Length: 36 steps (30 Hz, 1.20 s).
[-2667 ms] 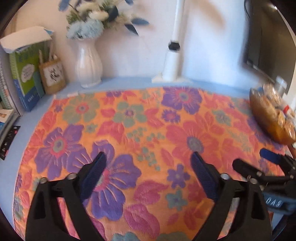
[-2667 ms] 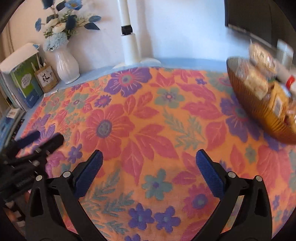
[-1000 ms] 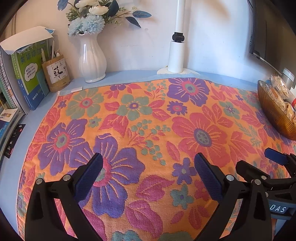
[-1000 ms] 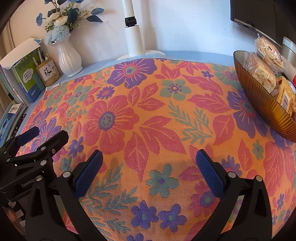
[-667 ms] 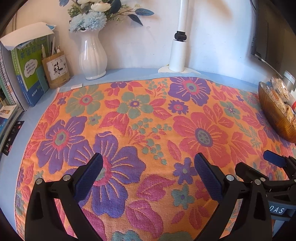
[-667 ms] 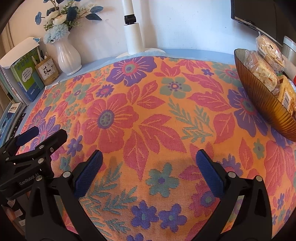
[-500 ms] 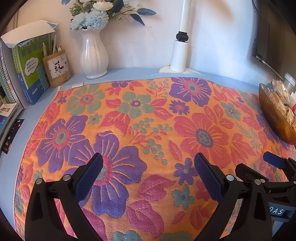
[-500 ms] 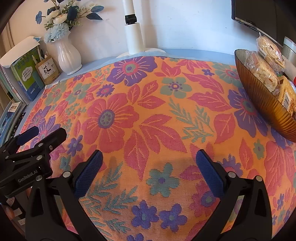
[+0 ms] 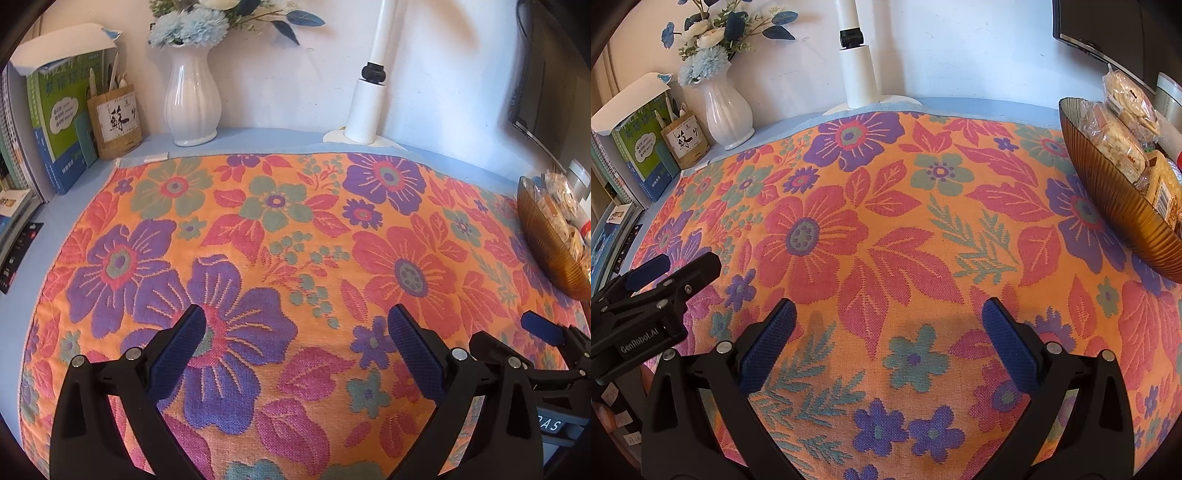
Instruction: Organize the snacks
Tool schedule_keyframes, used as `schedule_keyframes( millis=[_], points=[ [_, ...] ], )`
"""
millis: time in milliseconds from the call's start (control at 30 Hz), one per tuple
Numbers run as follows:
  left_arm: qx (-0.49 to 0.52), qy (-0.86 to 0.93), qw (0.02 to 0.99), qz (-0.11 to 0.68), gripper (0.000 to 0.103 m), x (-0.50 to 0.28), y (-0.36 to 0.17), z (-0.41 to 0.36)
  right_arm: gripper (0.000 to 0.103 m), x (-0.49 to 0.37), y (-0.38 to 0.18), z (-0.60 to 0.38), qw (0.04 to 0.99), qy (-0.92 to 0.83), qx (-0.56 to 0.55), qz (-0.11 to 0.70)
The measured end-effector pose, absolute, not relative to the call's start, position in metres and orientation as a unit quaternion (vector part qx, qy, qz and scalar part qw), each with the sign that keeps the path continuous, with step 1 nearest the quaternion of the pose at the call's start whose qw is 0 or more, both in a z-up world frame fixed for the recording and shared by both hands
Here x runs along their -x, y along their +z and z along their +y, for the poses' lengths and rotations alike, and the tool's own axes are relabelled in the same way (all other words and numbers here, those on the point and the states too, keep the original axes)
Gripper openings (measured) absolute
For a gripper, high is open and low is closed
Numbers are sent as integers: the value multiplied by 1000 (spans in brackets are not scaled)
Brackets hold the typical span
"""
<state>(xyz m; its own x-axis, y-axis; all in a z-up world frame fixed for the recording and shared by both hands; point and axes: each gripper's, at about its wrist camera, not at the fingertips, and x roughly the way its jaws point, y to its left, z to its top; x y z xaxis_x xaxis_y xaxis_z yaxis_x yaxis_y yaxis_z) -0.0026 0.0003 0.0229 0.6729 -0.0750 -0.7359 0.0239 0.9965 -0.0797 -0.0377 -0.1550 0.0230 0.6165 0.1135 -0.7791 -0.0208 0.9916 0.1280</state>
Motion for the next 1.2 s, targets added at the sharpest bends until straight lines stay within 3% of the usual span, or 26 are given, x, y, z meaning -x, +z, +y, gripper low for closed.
schedule_keyframes(
  millis=[1200],
  points=[
    [31, -27, 916, 399, 98, 5, 24, 0, 100, 37, 22, -155, 896, 38, -53, 439]
  ],
)
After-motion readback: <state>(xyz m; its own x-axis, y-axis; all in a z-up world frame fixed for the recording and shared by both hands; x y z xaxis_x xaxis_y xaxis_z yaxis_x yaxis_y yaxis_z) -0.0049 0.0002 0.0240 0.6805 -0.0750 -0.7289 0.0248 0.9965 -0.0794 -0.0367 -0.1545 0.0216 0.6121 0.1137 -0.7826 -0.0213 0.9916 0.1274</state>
